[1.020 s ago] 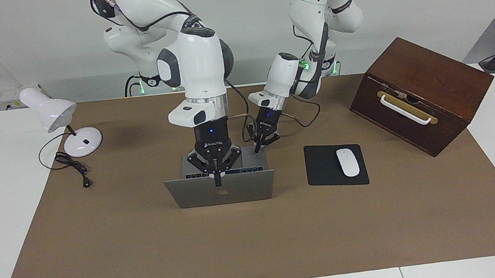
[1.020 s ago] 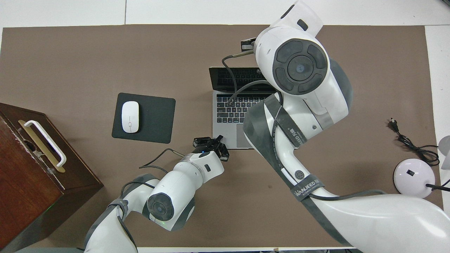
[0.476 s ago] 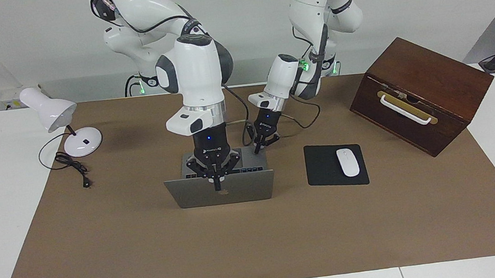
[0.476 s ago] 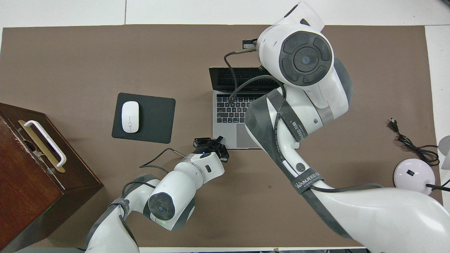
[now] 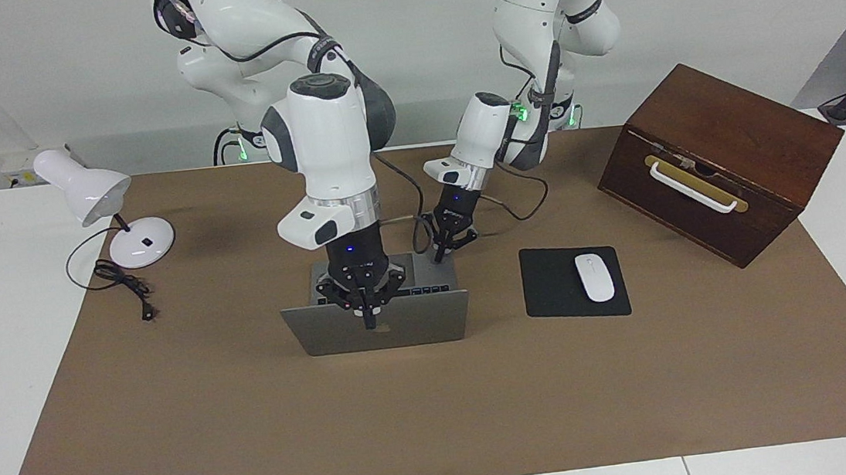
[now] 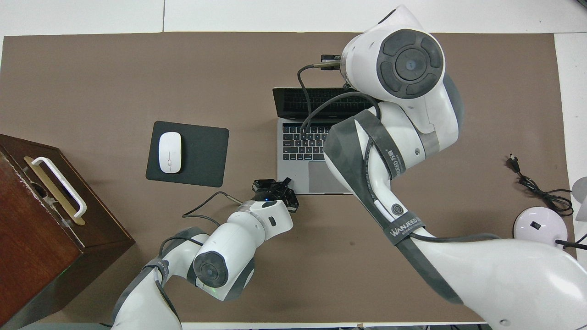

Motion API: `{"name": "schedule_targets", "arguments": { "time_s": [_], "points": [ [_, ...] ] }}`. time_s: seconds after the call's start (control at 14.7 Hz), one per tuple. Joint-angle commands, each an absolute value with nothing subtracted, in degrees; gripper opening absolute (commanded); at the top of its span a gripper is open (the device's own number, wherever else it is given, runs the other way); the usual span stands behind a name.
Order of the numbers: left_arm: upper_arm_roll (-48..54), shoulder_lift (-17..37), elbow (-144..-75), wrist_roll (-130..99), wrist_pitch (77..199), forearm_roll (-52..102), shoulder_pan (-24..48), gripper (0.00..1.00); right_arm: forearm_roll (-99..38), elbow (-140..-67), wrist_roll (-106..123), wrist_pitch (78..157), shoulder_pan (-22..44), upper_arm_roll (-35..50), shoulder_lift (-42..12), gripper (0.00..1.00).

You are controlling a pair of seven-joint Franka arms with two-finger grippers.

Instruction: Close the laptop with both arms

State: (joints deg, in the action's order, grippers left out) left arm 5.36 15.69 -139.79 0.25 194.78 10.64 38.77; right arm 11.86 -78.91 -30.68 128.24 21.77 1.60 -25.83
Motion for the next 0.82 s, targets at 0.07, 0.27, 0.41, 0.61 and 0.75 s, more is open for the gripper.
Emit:
{"name": "schedule_targets", "arguments": {
  "time_s": [0.07, 0.27, 0.41, 0.61, 0.75],
  "points": [
    [4.48, 17.23, -141.33, 2.64, 195.64, 11.60, 39.55, 0.00, 10.02, -78.66, -29.36, 126.57, 21.09, 2.29, -26.19, 0.00],
    [4.48, 17.58, -141.77, 3.16, 195.82, 11.51, 39.38, 0.00, 9.84, -78.84, -29.09, 125.25, 21.09, 2.37, -26.10, 0.00],
    [4.48, 18.10, -141.77, 3.16, 196.17, 11.51, 39.29, 0.00, 9.84, -78.84, -29.09, 123.93, 21.09, 2.37, -26.02, 0.00],
    [4.48, 19.24, -142.38, 3.25, 197.83, 11.51, 39.37, 0.00, 6.43, -78.84, -29.00, 122.52, 21.18, 2.37, -25.84, 0.00],
    [4.48, 19.60, -142.47, 3.25, 198.28, 11.60, 39.37, 0.00, 6.24, -78.66, -28.83, 120.42, 21.18, 2.37, -25.66, 0.00]
  ]
}}
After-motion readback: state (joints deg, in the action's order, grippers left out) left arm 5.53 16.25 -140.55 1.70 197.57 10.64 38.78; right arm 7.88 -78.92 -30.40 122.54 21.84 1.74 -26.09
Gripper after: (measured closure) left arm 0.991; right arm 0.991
